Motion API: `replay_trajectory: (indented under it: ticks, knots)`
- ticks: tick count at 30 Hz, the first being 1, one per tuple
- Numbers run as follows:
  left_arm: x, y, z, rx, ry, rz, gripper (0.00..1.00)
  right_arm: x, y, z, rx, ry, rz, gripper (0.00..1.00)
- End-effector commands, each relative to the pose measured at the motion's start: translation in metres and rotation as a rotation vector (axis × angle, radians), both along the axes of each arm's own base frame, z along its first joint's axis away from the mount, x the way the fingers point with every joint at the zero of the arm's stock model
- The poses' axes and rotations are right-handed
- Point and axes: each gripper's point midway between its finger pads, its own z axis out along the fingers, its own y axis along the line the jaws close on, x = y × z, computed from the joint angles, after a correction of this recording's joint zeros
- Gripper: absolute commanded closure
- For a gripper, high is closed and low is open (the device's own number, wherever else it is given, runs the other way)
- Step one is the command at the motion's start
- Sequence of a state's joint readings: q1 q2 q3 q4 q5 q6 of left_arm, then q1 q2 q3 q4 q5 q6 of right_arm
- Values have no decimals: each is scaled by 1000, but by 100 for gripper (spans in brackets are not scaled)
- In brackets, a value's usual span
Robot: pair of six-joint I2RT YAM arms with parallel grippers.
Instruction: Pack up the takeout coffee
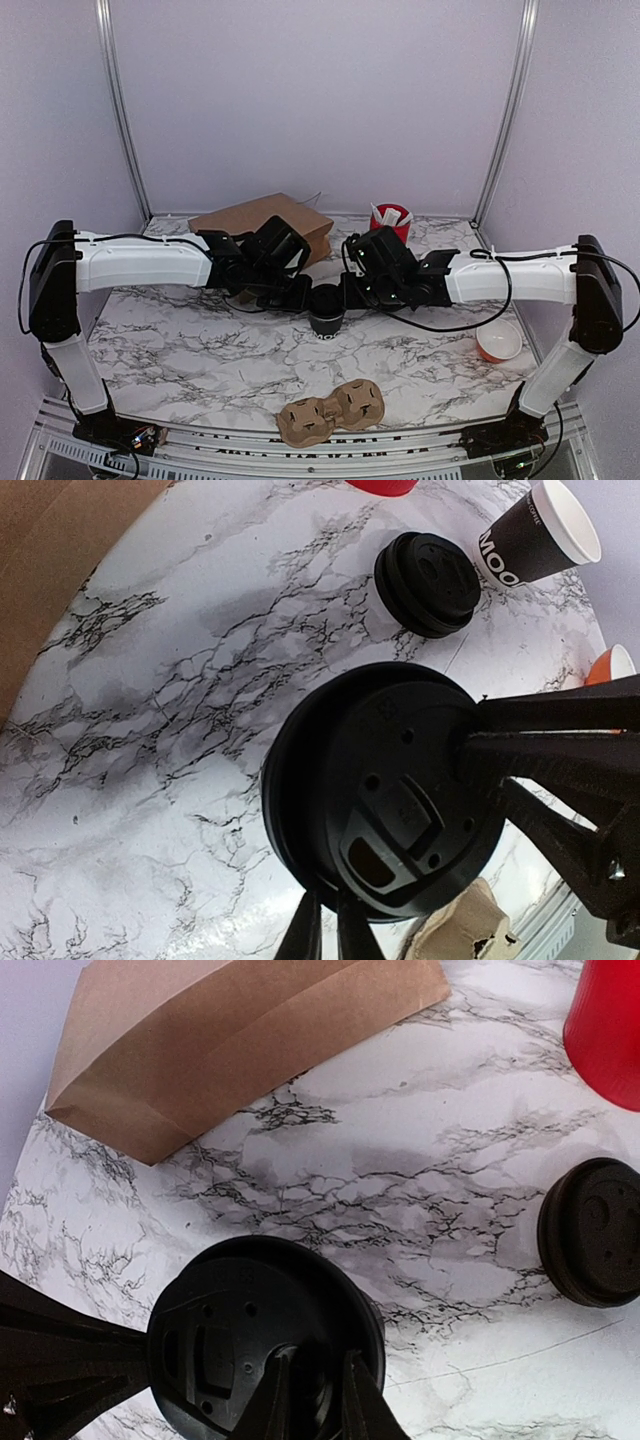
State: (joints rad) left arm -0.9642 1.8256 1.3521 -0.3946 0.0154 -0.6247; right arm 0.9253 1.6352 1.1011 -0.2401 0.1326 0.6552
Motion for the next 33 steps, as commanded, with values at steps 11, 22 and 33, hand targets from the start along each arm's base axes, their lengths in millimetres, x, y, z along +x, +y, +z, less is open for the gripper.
replay_trajectory:
  ticks: [11, 22, 33]
  knots:
    - [-33, 5, -50, 169, 129, -114, 93, -32, 19, -14, -41, 129, 97, 82]
    - [1, -14, 12, 61, 28, -99, 91, -4, 17, 28, 11, 37, 28, 77]
    - [11, -18, 47, -1, -20, -93, 90, 9, 12, 51, 41, -6, 16, 75]
